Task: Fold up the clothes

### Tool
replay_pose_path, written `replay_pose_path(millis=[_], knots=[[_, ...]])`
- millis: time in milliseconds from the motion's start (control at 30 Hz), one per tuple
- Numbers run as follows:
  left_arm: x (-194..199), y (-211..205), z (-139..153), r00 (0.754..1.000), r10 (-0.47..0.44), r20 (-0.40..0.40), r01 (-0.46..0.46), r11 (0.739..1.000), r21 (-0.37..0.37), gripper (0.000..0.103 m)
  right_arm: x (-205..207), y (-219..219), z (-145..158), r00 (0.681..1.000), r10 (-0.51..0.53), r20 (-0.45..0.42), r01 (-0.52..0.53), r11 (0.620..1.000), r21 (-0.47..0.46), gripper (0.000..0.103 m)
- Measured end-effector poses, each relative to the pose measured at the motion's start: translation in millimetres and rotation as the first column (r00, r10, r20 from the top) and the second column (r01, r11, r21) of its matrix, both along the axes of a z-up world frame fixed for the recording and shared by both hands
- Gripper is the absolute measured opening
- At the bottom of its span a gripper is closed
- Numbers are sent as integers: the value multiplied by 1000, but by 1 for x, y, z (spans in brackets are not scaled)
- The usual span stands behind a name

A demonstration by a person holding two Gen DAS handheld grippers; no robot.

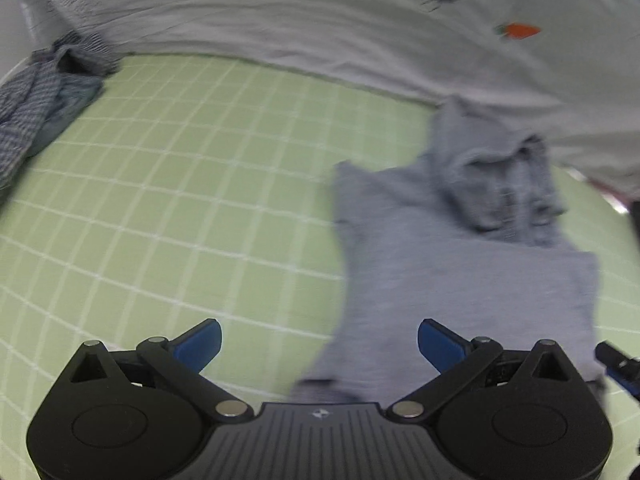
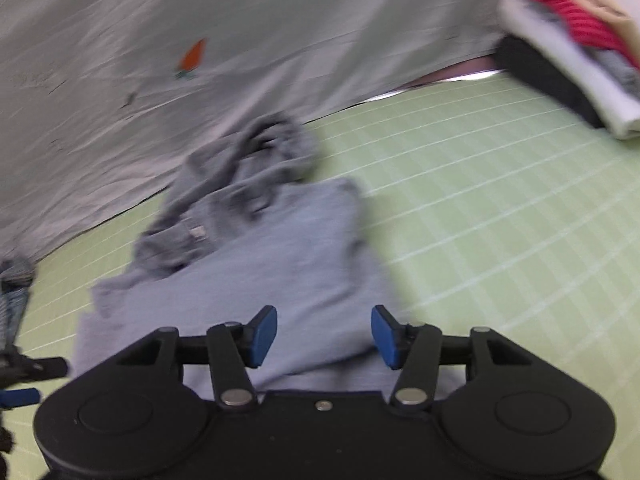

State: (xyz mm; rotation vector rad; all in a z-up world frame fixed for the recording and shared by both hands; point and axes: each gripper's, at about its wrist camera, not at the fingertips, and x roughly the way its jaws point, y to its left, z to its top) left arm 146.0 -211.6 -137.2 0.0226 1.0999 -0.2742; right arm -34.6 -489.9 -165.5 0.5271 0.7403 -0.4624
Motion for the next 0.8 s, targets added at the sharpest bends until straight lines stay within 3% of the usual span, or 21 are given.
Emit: replay_pose_path(millis=[233,300,367,467,567,633,700,767,800], knots=[[17,5,-21,998,-47,-37,48,998,35,103,36,36,-23,992,118,-36,-114,990,81,38],[20,3,-24,997,-64,-39,66,997,31,103,41,42,-27,989,138,-46,-134,988,78,27],[20,1,-23,997,-74,-33,74,997,12,103,44,47,-24,985,165,-53,-163,986,38,2],[19,-2,-18,996,-84,-12,84,996,-24,103,42,47,-6,984,177,-28,-178,984,-29,1],[15,-5,-11,995,-98,22,99,994,-48,103,37,30,20,993,119,11,-118,989,-87,1],[12,-8,-7,994,-107,39,109,993,-52,103,35,14,29,998,64,8,-62,988,-139,2],[7,-10,-3,993,-109,48,111,993,-41,103,41,-1,24,998,44,-41,-49,990,-132,4],[2,-10,1,992,-112,57,113,993,-30,103,44,-8,20,994,-18,-105,2,988,-151,43],[-2,-10,5,991,-113,69,115,993,-25,103,41,-7,22,994,-31,-104,14,987,-163,46]])
